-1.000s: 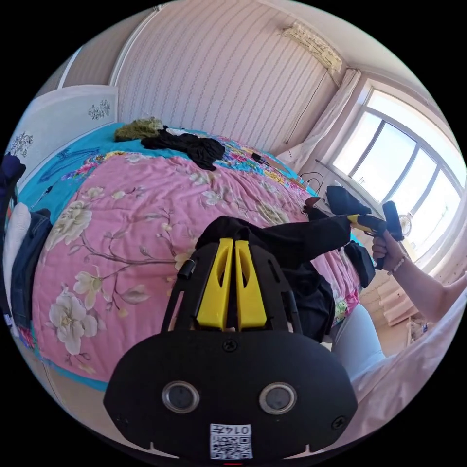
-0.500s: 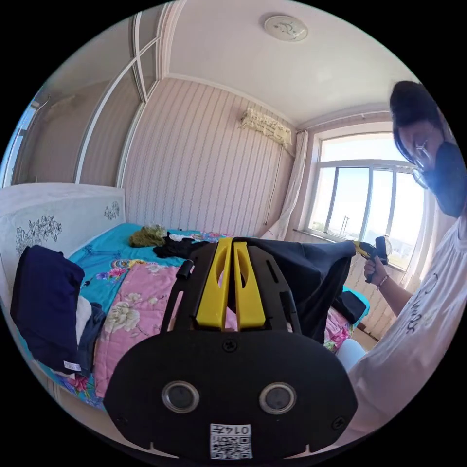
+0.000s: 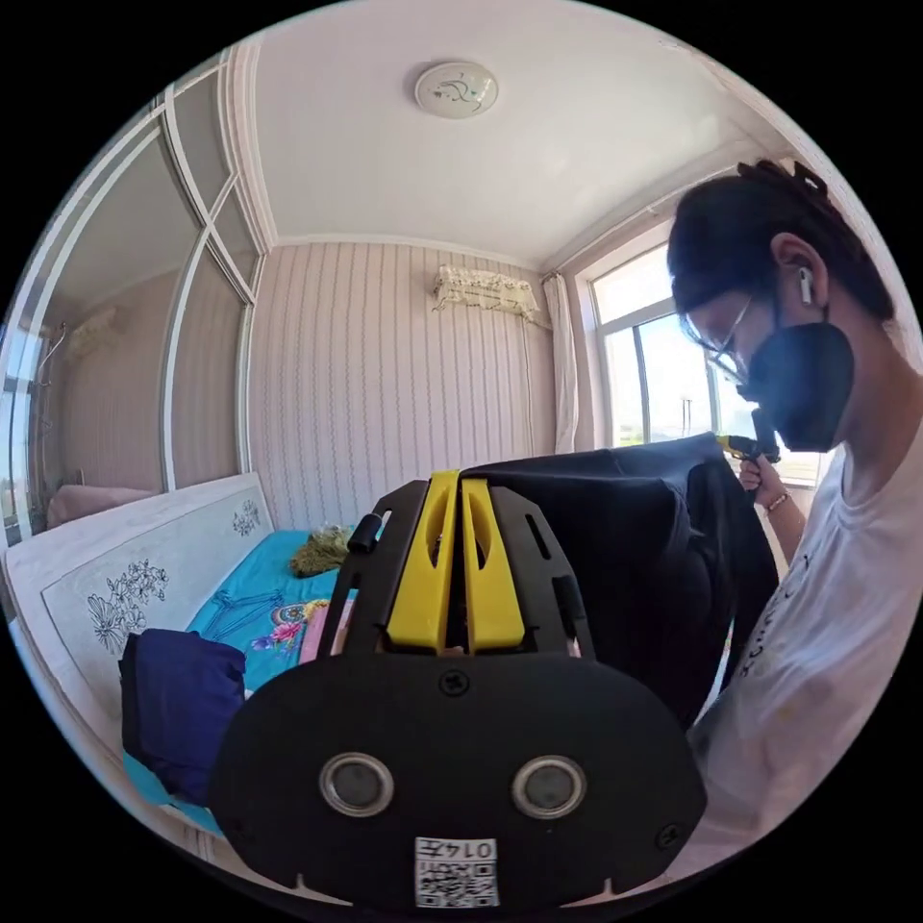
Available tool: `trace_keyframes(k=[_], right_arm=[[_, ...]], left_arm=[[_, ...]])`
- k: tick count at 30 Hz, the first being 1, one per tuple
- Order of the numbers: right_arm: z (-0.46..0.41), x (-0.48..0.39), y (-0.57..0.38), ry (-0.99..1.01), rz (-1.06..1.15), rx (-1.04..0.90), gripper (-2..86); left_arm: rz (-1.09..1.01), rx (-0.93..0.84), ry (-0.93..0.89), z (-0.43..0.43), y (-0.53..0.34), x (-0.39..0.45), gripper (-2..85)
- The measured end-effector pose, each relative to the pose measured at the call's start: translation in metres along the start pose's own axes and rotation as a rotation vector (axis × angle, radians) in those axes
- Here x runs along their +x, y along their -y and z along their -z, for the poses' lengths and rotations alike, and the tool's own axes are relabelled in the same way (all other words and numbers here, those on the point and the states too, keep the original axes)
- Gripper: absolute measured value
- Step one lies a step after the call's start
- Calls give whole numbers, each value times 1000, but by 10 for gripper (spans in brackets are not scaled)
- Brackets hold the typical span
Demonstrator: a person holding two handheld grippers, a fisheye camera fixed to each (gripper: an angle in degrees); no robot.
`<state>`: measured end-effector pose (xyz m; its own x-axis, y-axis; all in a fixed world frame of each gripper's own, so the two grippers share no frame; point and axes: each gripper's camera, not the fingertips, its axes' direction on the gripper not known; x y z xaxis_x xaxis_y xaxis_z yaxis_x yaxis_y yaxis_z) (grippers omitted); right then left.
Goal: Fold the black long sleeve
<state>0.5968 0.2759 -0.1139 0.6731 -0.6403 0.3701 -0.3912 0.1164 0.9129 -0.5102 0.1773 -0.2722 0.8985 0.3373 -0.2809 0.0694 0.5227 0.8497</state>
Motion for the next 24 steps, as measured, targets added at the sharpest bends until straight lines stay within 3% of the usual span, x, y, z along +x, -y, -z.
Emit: trace_keyframes(k=[4, 7, 9, 12, 17, 21, 24], right_arm=[[-88, 143, 6, -17, -197, -201, 3], [-175, 262, -15, -152, -421, -368, 10], [-222, 327, -45, -213, -594, -424, 19], [-262, 381, -102, -341, -823, -439, 46], [-274, 362, -183, -189, -796, -379, 55], [-282, 296, -289, -176, -791, -610, 67], [-273, 246, -354, -314, -836, -721, 79]], left_arm=[[53, -188, 2, -149, -8, -51, -9], [149, -383, 68, -279, -51, -92, -8], [326, -499, 103, -342, -89, -119, -5], [331, -694, 189, -396, -136, -133, 0], [318, -750, 39, -381, -199, -125, 11], [343, -891, -70, -327, -282, -84, 34], [481, -949, -56, -296, -335, -68, 66]])
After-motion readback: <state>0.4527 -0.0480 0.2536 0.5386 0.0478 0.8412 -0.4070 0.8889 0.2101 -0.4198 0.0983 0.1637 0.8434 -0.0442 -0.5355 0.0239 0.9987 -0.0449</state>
